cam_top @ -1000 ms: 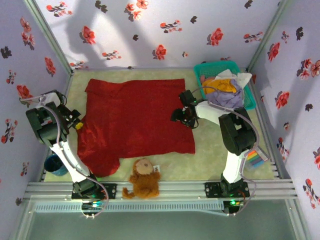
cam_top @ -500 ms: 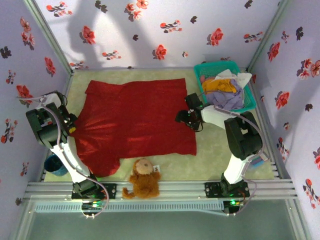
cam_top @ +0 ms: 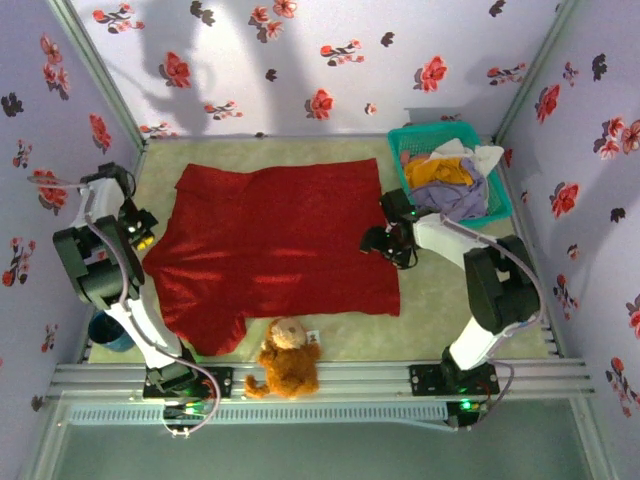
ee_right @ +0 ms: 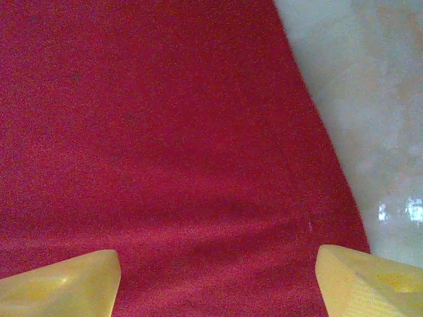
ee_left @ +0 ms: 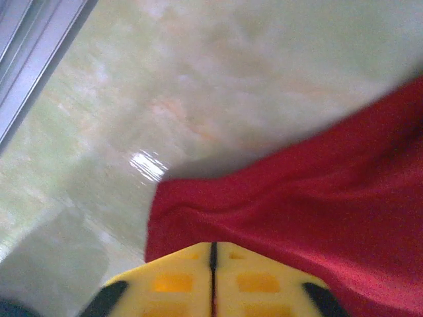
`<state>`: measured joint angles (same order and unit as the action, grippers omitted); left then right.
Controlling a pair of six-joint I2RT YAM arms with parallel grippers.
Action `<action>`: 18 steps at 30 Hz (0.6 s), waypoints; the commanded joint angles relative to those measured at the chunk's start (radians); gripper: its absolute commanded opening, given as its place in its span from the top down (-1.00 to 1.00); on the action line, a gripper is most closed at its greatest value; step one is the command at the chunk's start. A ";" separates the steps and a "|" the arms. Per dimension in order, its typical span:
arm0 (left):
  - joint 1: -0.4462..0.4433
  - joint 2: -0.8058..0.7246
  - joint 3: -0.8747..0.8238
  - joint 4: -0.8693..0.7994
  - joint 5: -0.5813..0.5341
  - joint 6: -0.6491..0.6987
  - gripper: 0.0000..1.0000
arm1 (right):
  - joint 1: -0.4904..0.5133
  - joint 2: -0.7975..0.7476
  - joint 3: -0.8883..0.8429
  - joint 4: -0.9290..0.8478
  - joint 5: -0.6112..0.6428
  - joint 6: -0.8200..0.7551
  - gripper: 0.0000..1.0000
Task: Fold and stack the t-shirts
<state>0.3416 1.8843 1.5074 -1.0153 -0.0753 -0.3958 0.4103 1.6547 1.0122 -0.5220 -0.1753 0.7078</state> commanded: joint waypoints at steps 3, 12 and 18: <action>-0.021 -0.118 0.082 -0.117 0.047 0.015 0.31 | 0.002 -0.099 0.021 -0.143 -0.085 -0.038 -0.58; -0.101 -0.278 -0.059 -0.264 0.142 0.031 -0.02 | -0.002 -0.303 -0.097 -0.403 0.053 0.041 -0.40; -0.162 -0.356 -0.188 -0.291 0.149 0.016 -0.07 | 0.030 -0.374 -0.190 -0.459 0.065 0.088 -0.04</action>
<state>0.1982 1.5684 1.3540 -1.2453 0.0486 -0.3828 0.4210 1.2968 0.8547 -0.9031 -0.1410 0.7502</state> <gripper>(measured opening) 0.534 0.533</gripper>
